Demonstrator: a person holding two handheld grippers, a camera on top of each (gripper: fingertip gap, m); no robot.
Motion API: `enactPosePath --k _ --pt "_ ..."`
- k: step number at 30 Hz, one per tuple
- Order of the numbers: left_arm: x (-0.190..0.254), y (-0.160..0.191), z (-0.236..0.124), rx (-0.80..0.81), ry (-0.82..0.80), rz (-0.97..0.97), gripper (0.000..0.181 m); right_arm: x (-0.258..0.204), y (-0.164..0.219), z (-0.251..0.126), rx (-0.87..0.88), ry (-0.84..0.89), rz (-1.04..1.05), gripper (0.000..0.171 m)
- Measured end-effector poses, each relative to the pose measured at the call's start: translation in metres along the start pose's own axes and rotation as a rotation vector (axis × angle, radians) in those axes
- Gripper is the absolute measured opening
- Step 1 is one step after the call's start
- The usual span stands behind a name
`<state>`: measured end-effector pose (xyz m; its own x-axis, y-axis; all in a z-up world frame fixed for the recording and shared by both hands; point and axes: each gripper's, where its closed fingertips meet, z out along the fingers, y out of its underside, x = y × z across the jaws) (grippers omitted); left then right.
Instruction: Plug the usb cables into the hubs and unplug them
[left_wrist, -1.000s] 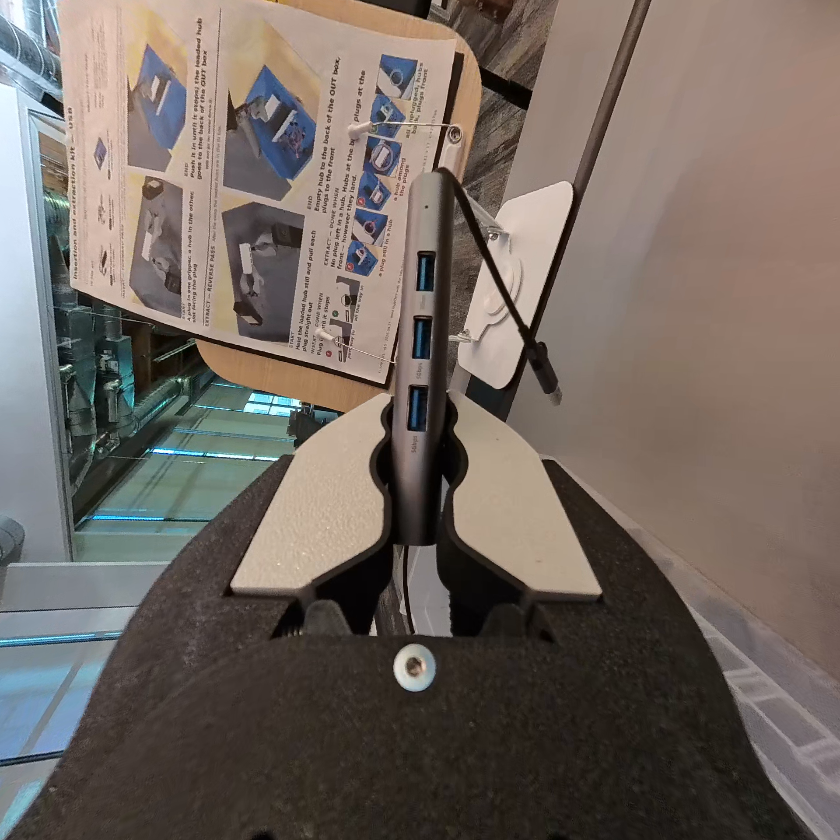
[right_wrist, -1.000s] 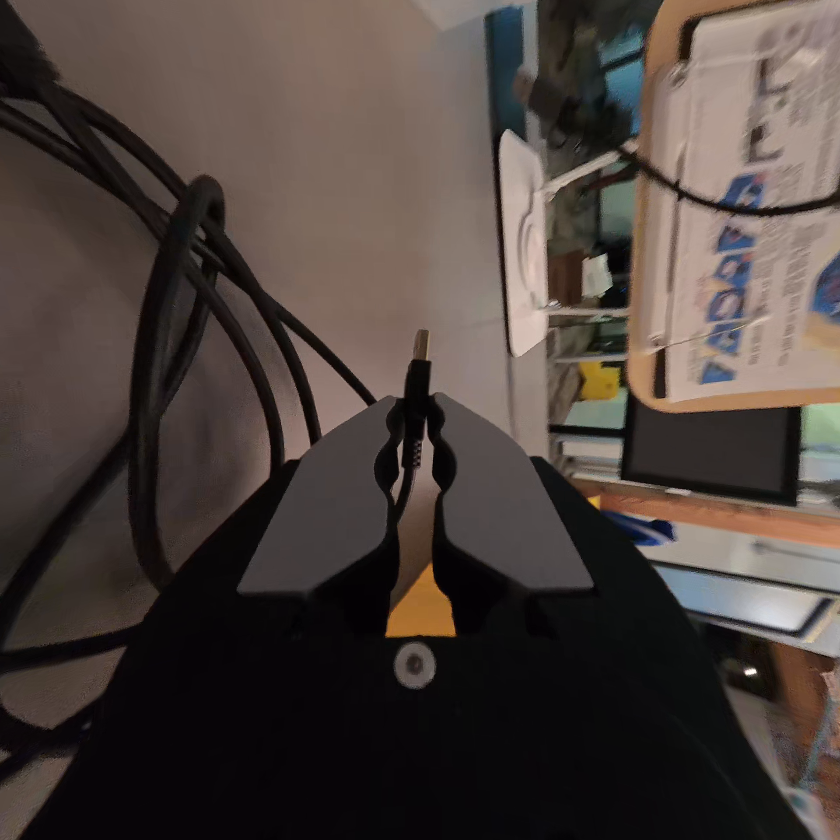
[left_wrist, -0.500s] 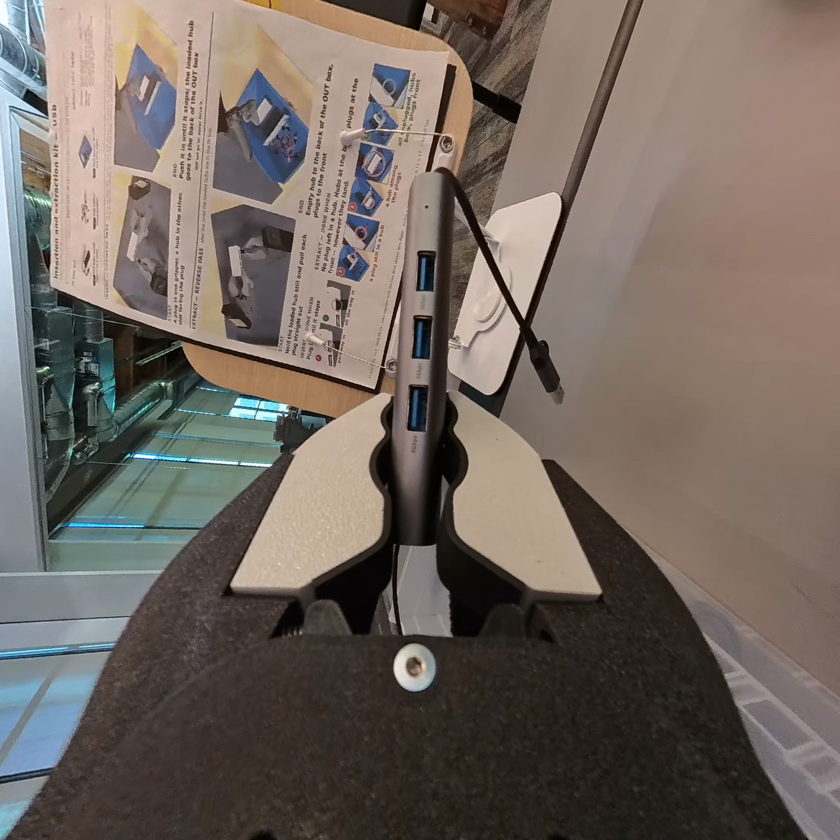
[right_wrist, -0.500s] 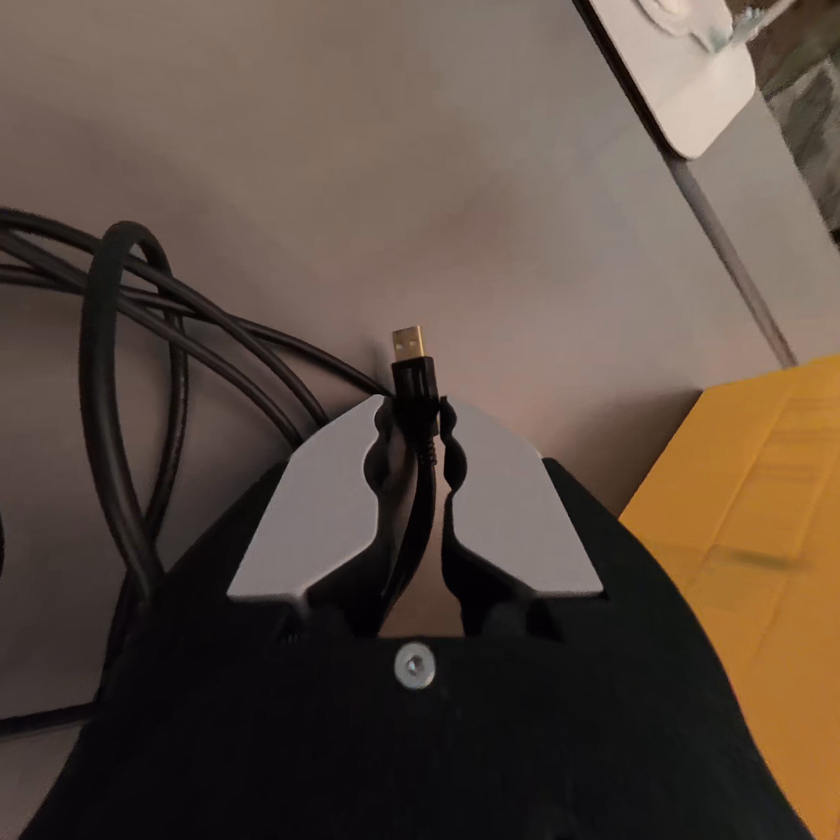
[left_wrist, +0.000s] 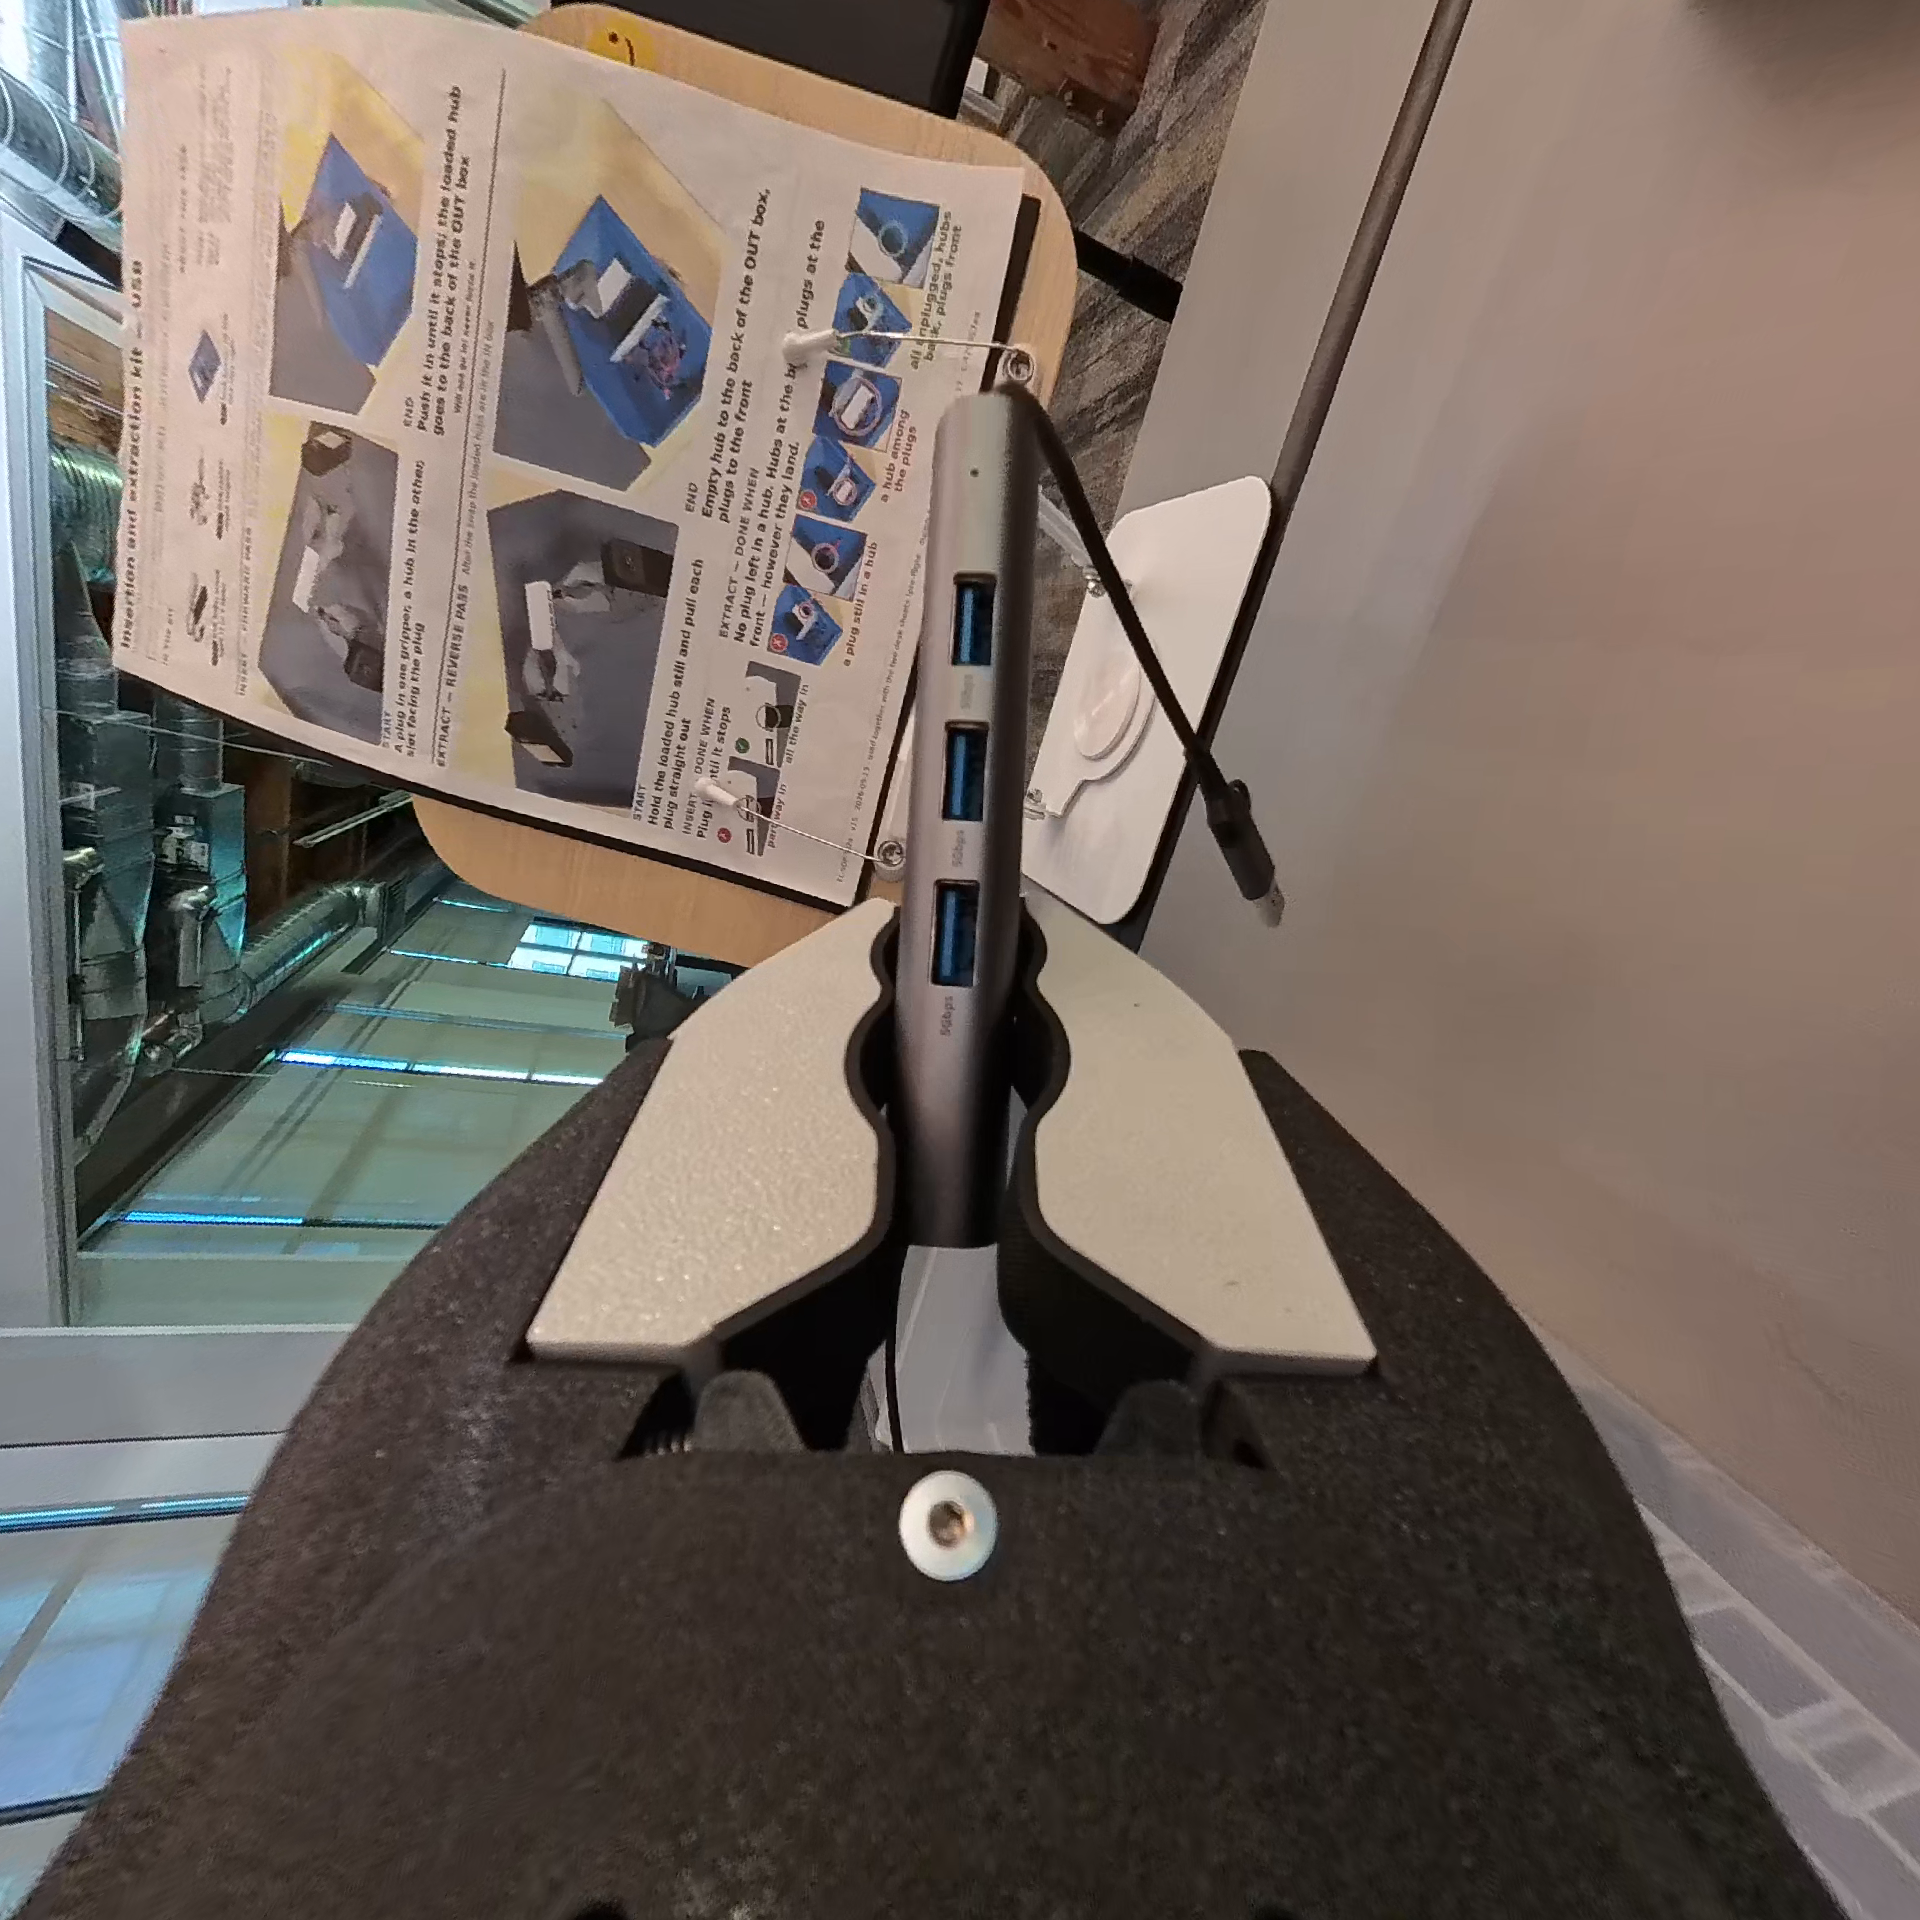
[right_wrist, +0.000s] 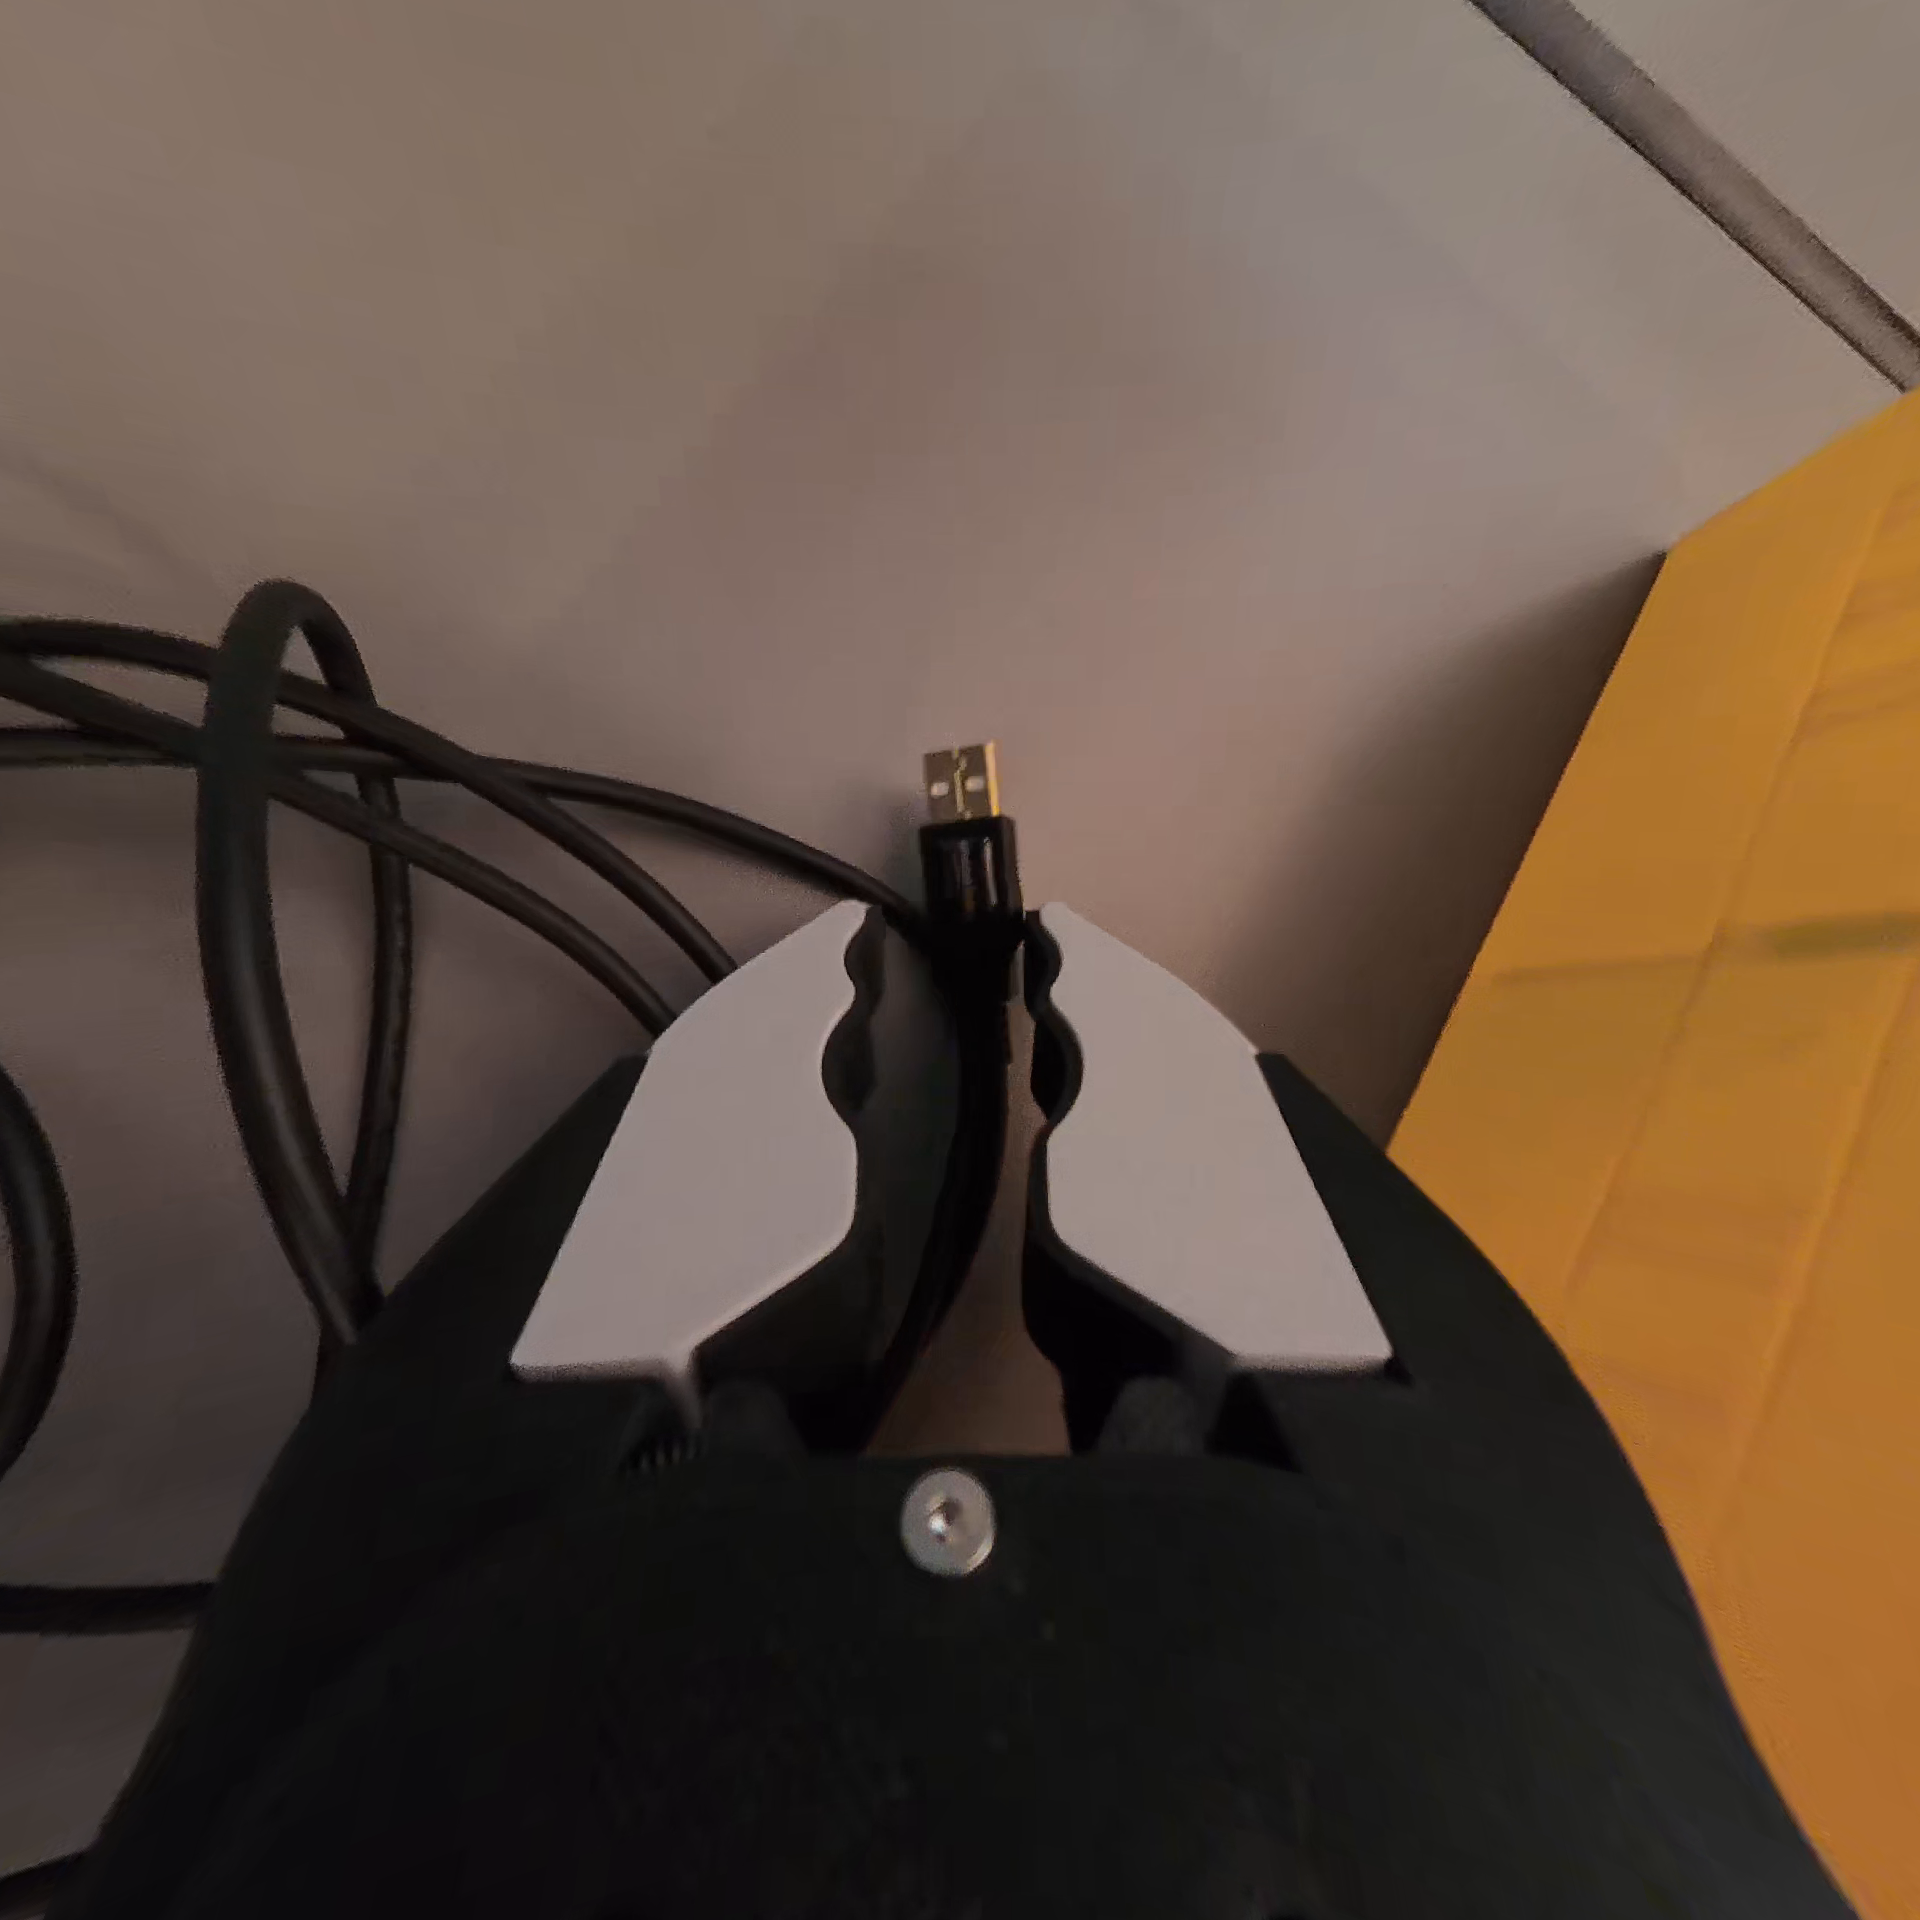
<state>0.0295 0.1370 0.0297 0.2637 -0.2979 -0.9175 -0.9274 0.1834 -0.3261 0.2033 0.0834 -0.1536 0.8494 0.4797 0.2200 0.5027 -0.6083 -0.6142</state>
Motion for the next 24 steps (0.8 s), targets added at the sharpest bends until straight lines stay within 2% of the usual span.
enactPosePath --k 7,9,14,17,21,24 --pt "-0.001 -0.002 -0.001 0.011 -0.002 -0.003 0.016 -0.001 0.002 -0.004 0.006 -0.037 0.068 0.025" --pt "-0.001 -0.002 -0.001 0.012 0.000 -0.004 0.016 -0.001 0.000 -0.008 0.026 -0.051 0.083 0.020" --pt "-0.001 -0.004 -0.002 0.017 -0.001 -0.001 0.016 -0.007 -0.026 -0.033 0.210 -0.115 0.109 0.019" --pt "-0.001 -0.004 -0.003 0.021 0.001 -0.006 0.016 -0.017 -0.023 -0.040 0.197 -0.209 0.177 0.019" --pt "-0.001 -0.005 -0.004 0.024 0.001 -0.006 0.016 -0.043 -0.020 -0.050 0.211 -0.454 0.363 0.018" --pt "-0.002 -0.007 -0.005 0.033 0.002 -0.012 0.016 -0.043 -0.007 -0.047 0.179 -0.442 0.369 0.018"
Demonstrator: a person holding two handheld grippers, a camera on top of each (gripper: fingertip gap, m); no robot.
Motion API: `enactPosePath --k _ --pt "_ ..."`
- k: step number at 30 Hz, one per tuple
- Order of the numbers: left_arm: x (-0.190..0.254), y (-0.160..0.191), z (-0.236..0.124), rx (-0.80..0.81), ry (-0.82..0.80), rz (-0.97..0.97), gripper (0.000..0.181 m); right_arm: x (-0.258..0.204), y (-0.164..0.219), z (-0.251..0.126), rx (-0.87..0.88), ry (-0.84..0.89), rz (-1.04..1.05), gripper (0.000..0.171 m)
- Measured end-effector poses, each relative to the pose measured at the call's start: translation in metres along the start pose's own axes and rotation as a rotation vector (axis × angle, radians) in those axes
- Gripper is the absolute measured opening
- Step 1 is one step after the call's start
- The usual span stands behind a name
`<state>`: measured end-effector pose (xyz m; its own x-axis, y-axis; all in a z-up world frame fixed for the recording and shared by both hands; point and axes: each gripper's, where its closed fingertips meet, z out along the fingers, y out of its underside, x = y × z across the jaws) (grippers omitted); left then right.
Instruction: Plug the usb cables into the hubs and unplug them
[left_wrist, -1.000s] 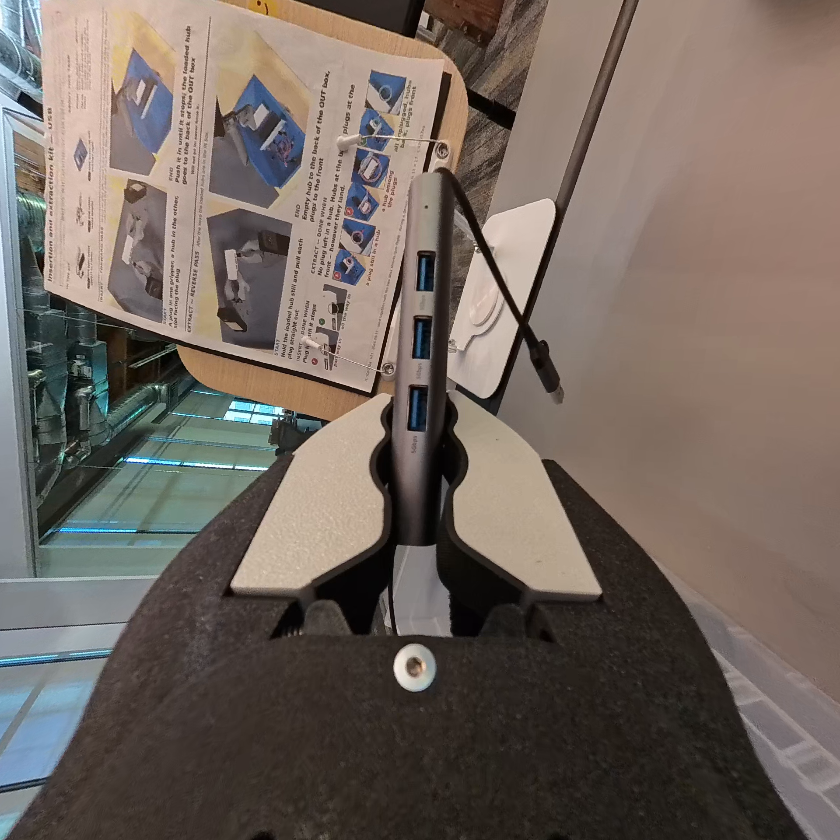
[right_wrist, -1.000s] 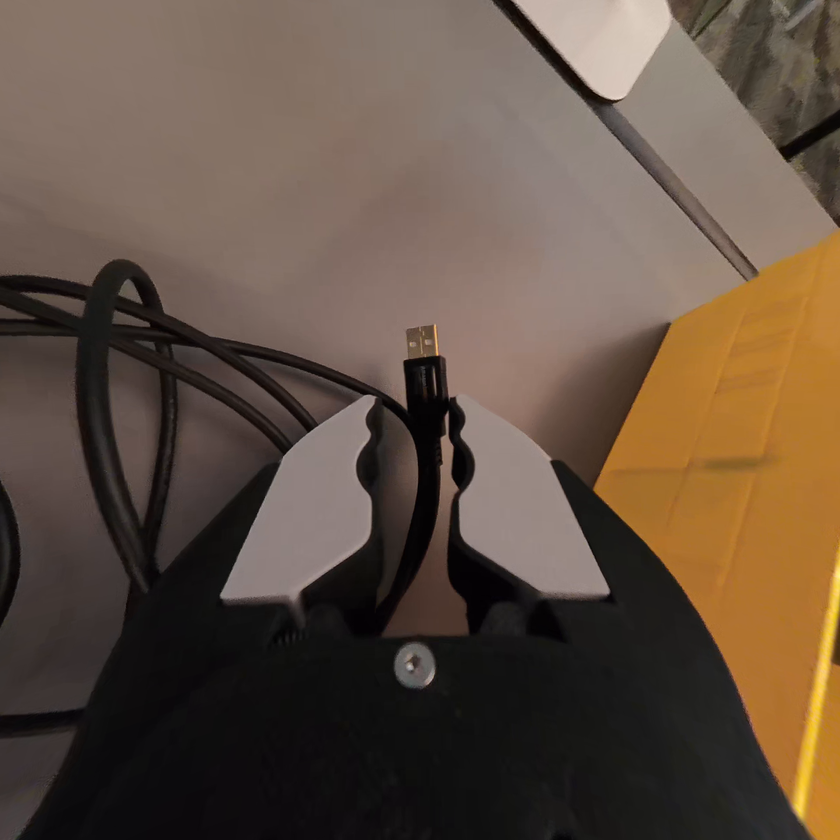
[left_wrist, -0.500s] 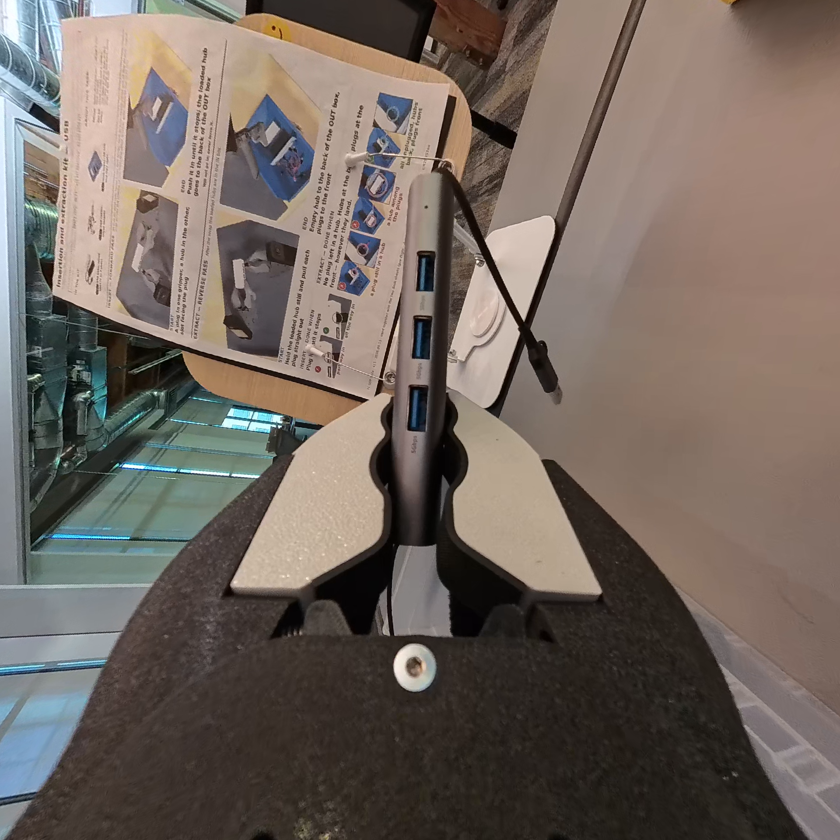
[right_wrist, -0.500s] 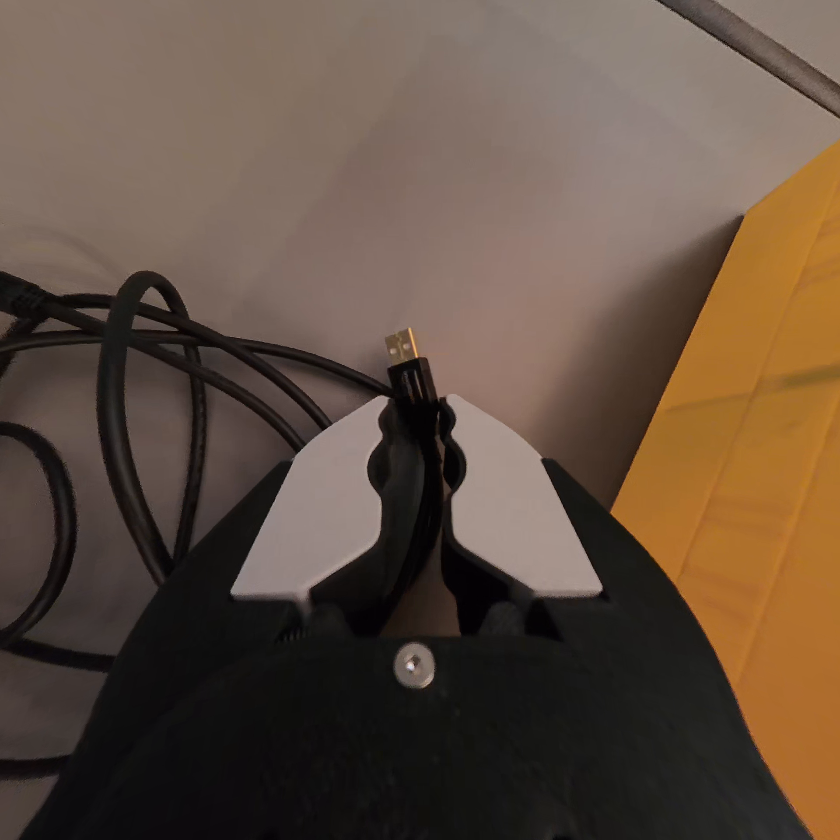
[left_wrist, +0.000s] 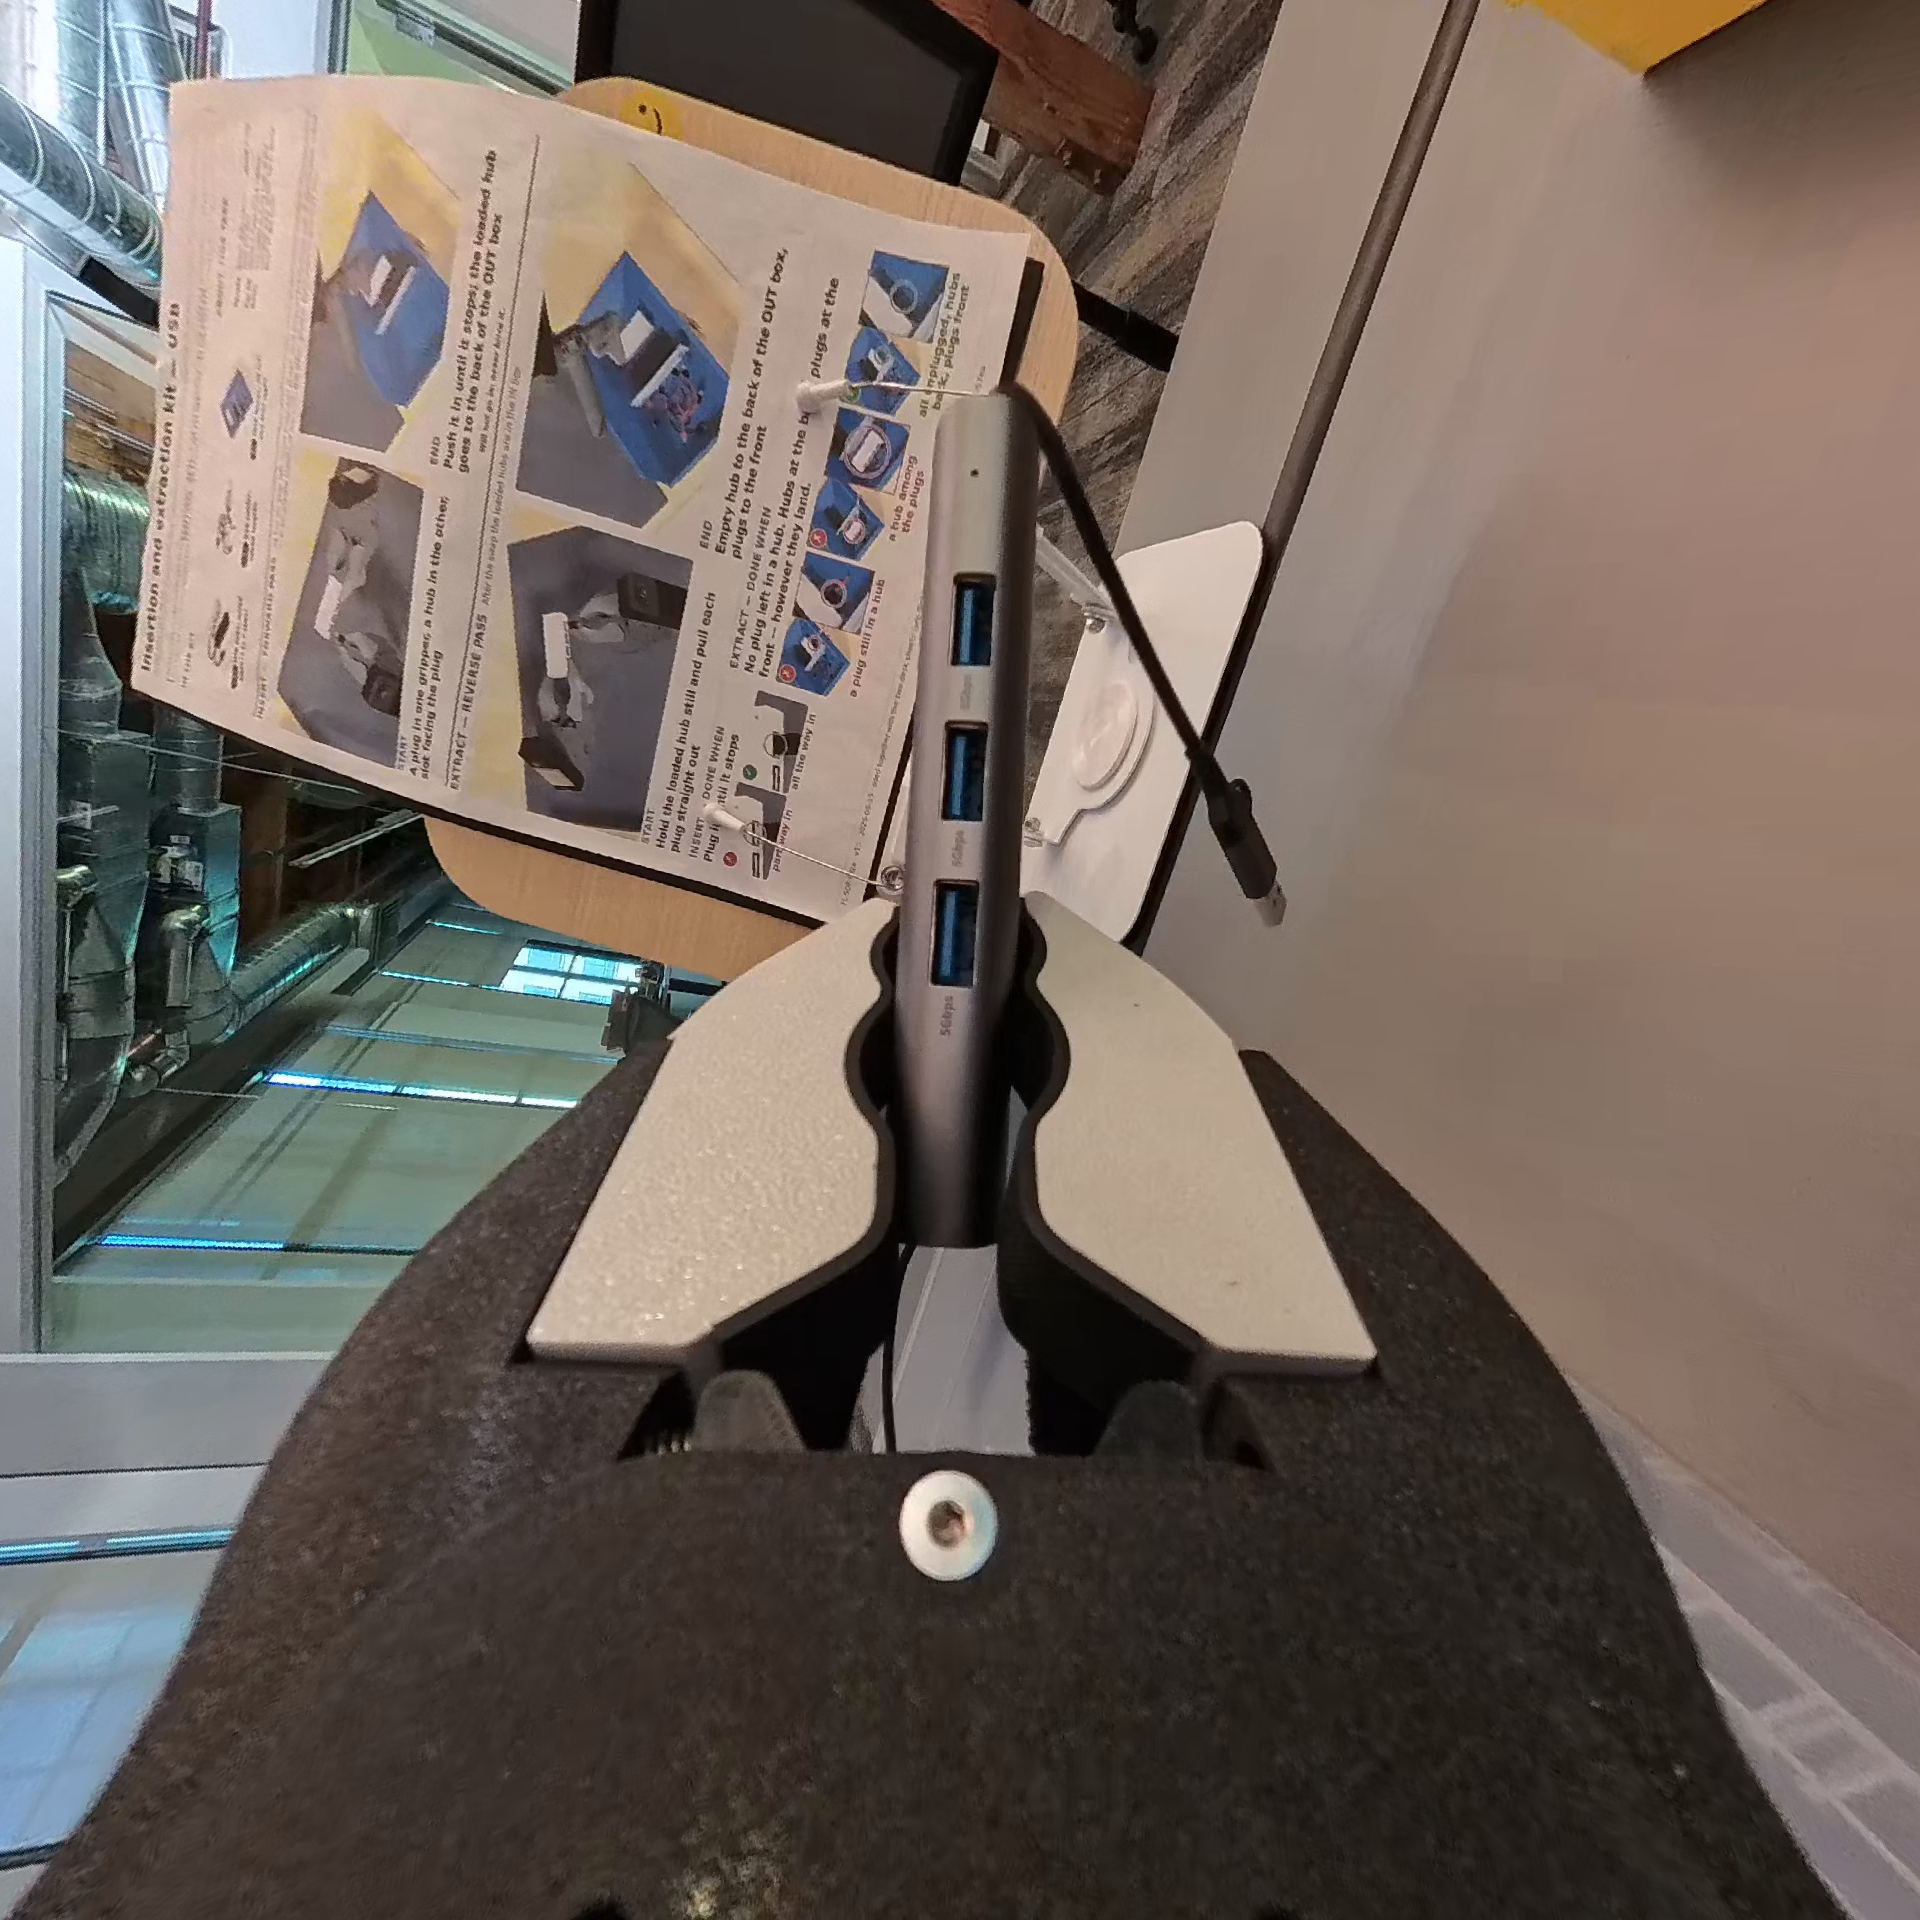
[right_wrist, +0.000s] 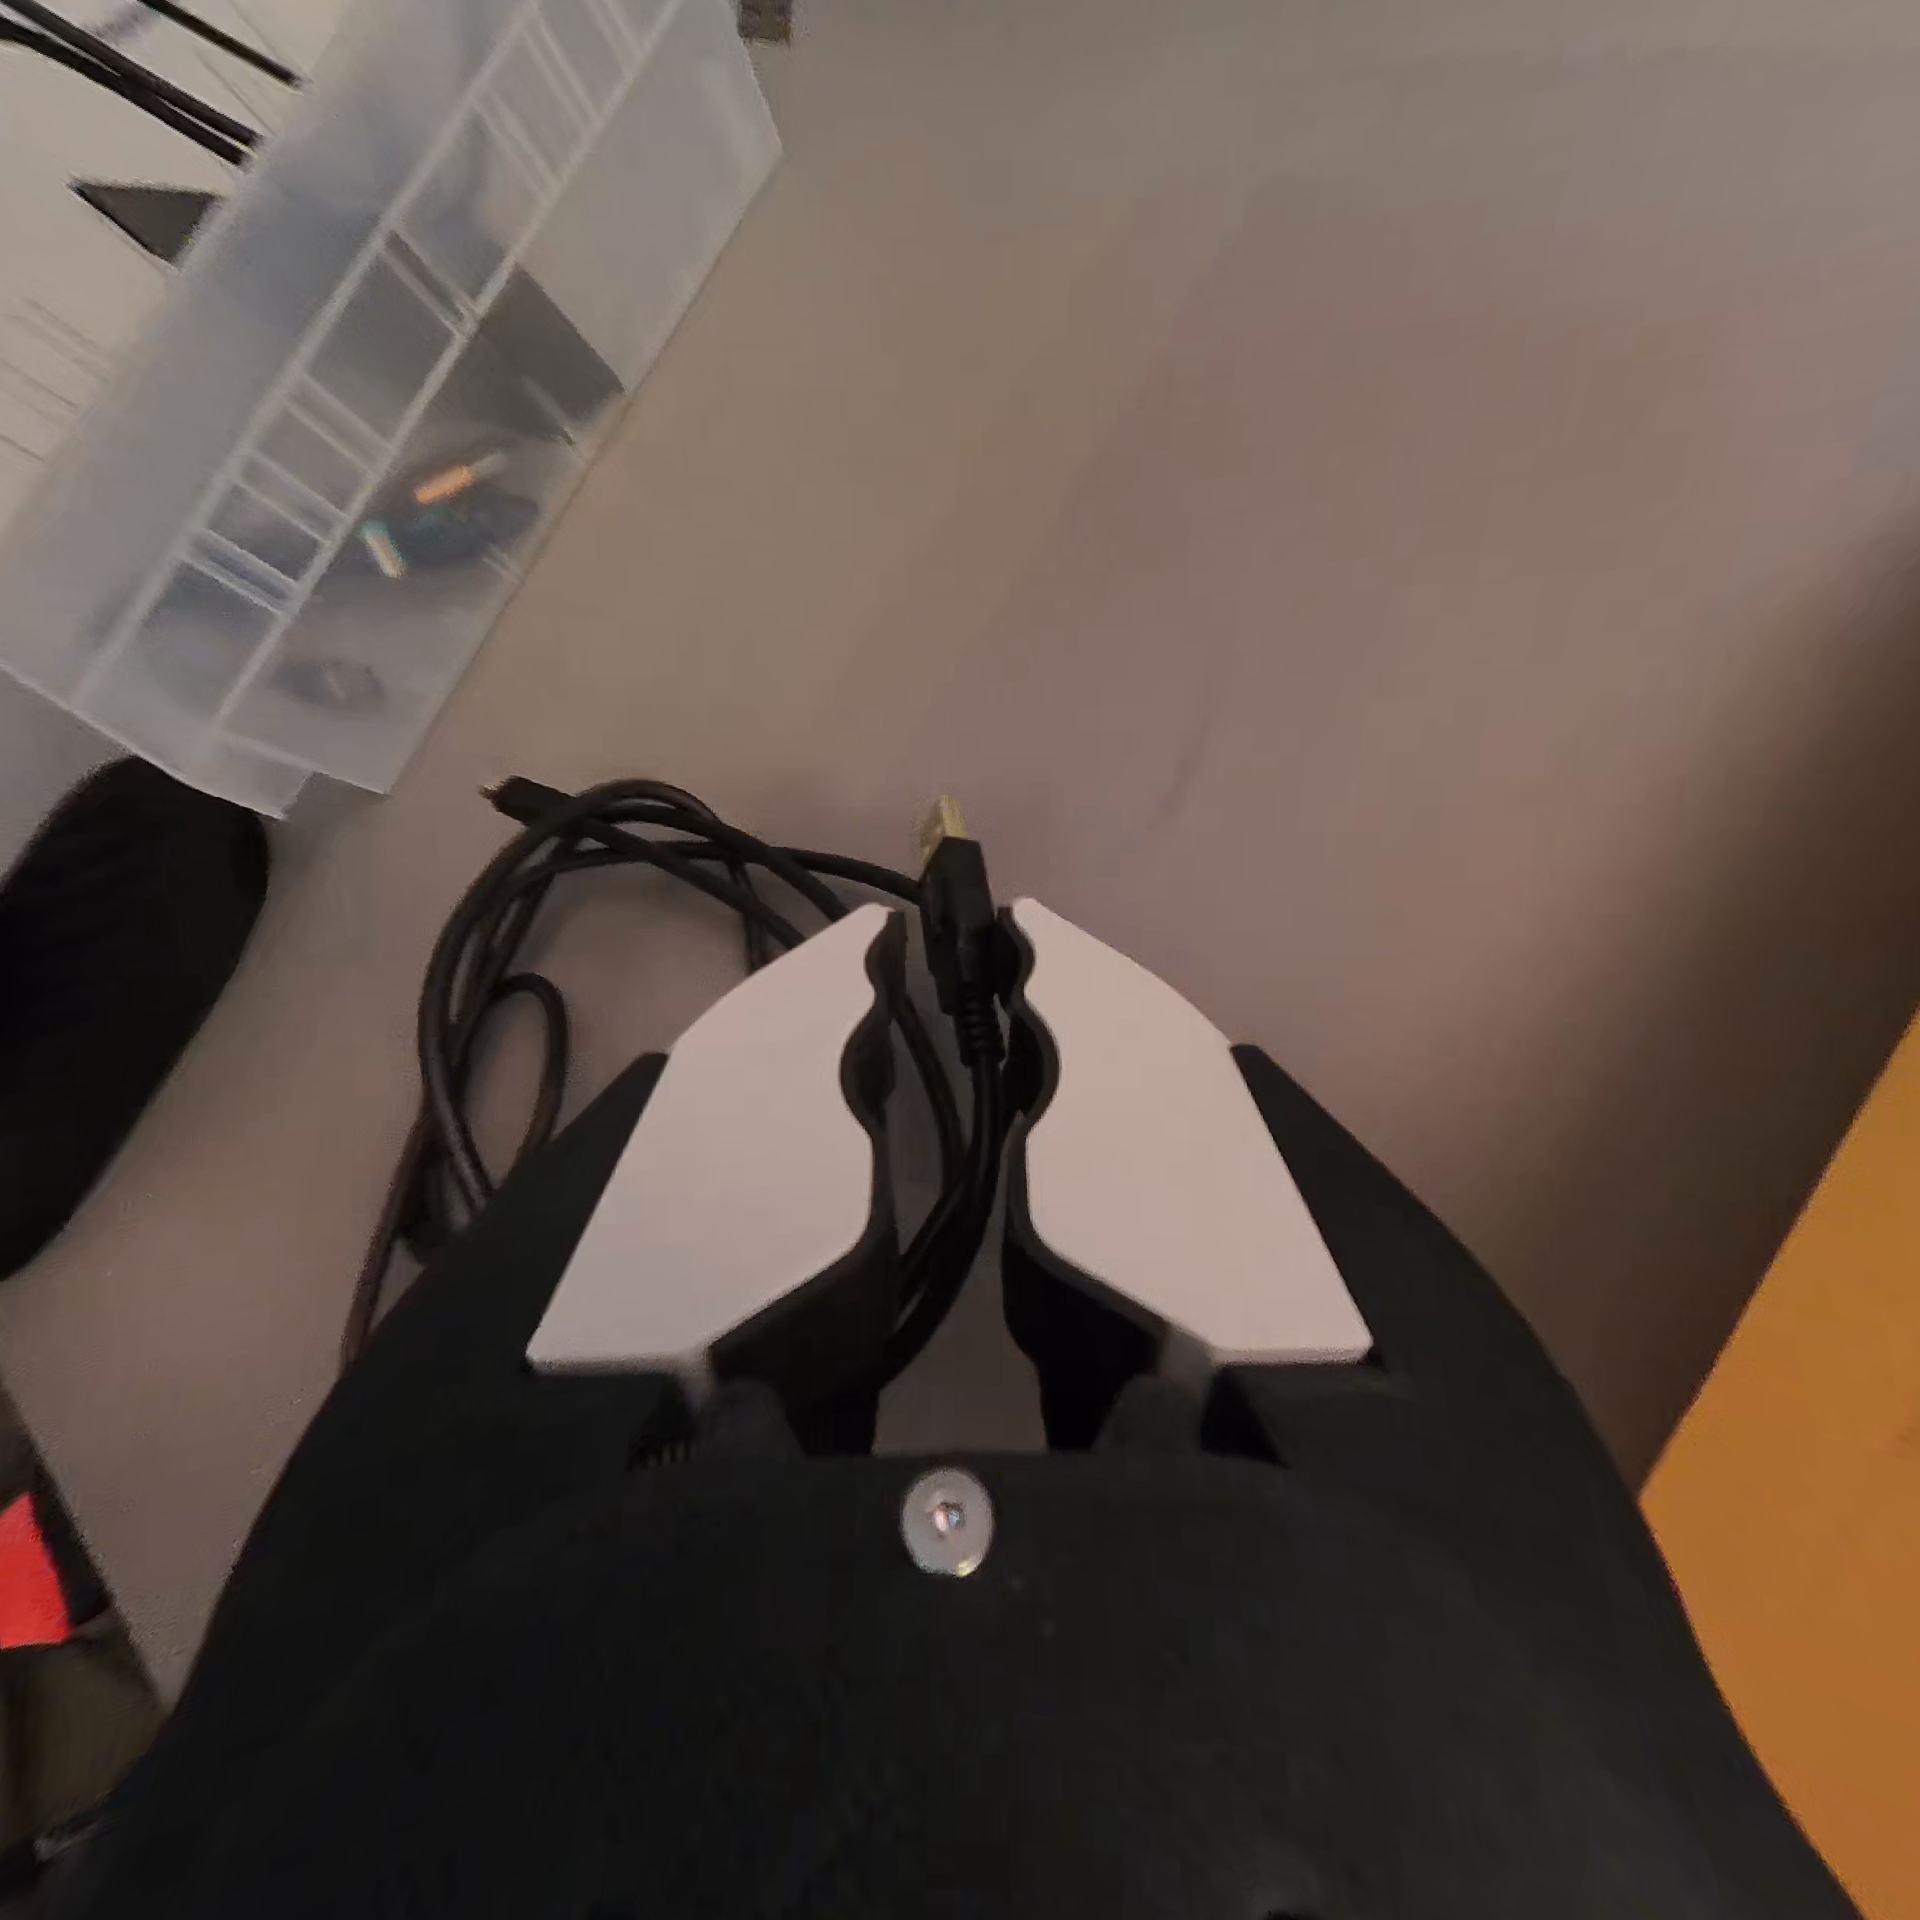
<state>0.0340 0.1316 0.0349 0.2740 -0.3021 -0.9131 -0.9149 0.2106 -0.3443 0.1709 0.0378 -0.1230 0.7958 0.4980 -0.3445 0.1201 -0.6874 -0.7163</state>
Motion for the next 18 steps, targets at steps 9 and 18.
enactPosePath --k 9,18 --pt "0.001 -0.001 0.000 0.004 0.004 0.001 0.016 0.006 0.037 0.000 -0.160 0.090 -0.049 0.026" --pt "0.002 -0.003 0.000 0.008 0.008 0.002 0.016 0.019 0.032 -0.020 -0.151 0.118 -0.017 0.025"
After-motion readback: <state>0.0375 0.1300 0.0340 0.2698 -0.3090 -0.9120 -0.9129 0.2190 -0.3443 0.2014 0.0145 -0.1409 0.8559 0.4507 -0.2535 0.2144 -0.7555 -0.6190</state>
